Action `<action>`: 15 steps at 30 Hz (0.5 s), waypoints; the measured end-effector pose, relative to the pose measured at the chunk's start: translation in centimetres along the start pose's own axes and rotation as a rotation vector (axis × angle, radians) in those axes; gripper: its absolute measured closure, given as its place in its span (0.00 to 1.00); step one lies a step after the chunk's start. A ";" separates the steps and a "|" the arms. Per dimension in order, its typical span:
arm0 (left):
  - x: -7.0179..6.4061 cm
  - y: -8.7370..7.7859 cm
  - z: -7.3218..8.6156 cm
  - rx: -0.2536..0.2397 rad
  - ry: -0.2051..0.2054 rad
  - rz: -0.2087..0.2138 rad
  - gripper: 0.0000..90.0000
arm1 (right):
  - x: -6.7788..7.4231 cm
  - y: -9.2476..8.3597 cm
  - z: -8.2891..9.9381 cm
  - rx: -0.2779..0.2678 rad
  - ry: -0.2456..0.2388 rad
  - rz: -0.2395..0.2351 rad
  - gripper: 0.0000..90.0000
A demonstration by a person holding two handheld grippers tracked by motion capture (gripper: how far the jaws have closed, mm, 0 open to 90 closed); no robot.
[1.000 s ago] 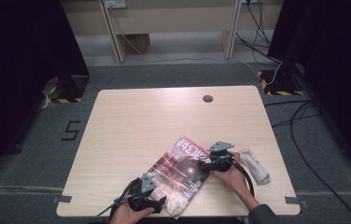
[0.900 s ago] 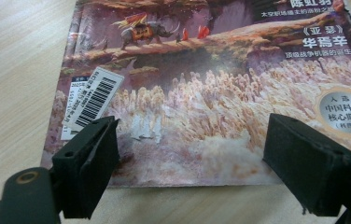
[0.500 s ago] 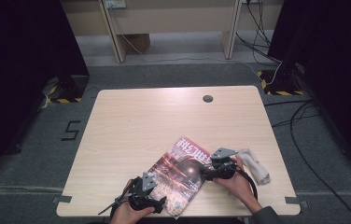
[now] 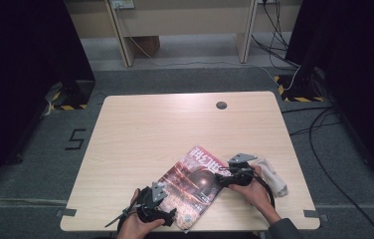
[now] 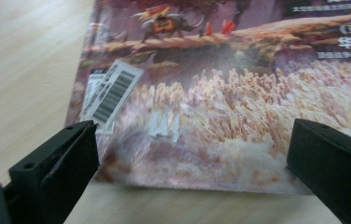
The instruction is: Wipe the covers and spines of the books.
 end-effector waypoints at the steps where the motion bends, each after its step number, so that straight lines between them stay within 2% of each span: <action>1: 0.2 0.0 0.0 0.000 -0.007 -0.008 0.02 | 0.0 -0.2 0.2 -0.001 -0.004 -0.002 0.33; 9: 1.3 0.2 -0.6 0.008 -0.022 -0.068 0.00 | 0.3 -2.8 2.5 0.026 -0.026 -0.006 0.31; 11: 1.9 0.4 -0.9 0.006 -0.028 -0.096 0.00 | 0.5 -3.8 3.3 0.035 -0.029 -0.015 0.30; 15: 2.3 0.7 -1.3 0.006 -0.028 -0.115 0.00 | 0.8 -4.6 4.0 0.046 -0.032 -0.023 0.29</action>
Point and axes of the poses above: each handheld gripper's, and its own axes: y roughly forward along the jaws, z roughly out of its underside, x roughly to its left, the point moved 1 cm from there along y, roughly forward along the jaws, and after that the axes turned 9 degrees about z, right-handed, at the moved point
